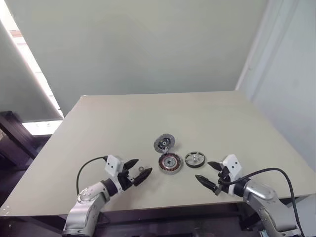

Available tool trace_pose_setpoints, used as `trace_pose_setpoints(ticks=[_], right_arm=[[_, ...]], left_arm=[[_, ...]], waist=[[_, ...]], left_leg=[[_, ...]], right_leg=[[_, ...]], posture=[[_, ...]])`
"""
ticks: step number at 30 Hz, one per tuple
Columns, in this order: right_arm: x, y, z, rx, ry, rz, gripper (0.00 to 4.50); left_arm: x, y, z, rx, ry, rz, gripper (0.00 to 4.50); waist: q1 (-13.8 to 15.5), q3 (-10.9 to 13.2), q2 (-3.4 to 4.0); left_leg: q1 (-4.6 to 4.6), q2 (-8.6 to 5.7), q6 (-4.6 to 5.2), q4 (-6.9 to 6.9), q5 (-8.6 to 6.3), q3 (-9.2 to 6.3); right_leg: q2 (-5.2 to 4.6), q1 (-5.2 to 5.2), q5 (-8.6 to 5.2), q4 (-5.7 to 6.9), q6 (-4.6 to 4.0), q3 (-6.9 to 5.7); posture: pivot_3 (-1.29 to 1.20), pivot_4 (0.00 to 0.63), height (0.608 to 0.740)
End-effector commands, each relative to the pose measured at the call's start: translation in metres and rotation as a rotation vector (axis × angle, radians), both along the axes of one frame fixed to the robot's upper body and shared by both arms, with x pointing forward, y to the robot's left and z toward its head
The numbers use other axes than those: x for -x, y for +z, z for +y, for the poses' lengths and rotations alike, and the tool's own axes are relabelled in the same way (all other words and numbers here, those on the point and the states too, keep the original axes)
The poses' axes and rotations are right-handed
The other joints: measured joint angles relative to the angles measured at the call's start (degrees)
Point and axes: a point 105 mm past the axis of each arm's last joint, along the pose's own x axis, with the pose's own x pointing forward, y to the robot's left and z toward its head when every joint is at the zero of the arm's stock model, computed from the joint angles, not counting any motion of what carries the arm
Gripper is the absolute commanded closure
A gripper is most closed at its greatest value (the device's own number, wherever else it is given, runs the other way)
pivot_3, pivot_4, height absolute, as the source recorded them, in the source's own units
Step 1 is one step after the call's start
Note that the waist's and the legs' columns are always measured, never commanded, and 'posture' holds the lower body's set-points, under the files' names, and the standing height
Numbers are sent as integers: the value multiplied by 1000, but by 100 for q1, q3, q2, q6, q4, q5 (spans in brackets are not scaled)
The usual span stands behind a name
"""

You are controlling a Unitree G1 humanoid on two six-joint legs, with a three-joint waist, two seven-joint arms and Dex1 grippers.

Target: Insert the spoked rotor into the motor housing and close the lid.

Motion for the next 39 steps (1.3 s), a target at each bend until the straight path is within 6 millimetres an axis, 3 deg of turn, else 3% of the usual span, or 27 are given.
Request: trace_pose_setpoints(ticks=[1,5,14,25,39], right_arm=[[-3,19,6,-18,23,-77,0],[-3,20,9,-18,26,-86,0],[3,28,28,-42,63,-118,0],[21,13,51,-23,123,-76,0],[28,10,55,-29,111,-63,0]], left_arm=[[-4,18,4,-5,10,-67,39],[-2,15,8,-52,23,-72,39],[4,-21,22,-150,153,-49,39],[-12,-34,11,-140,166,-67,39],[-25,-54,4,-203,182,-17,39]], waist=[[3,0,0],[3,0,0],[5,0,1],[31,-3,-6],[55,-5,-11]], left_leg=[[0,0,0,0,0,1],[-2,-1,0,0,0,0],[1,0,0,-1,0,0],[-1,-1,-1,0,0,-1],[-1,-1,-1,1,0,-3]], right_leg=[[0,0,0,0,0,0],[-1,0,0,-1,0,0],[-1,-1,0,-1,0,0],[-2,0,0,-3,0,-4],[-2,1,0,-3,1,-6]], posture=[[0,0,740],[0,0,740],[0,0,740],[0,0,740],[0,0,740]])
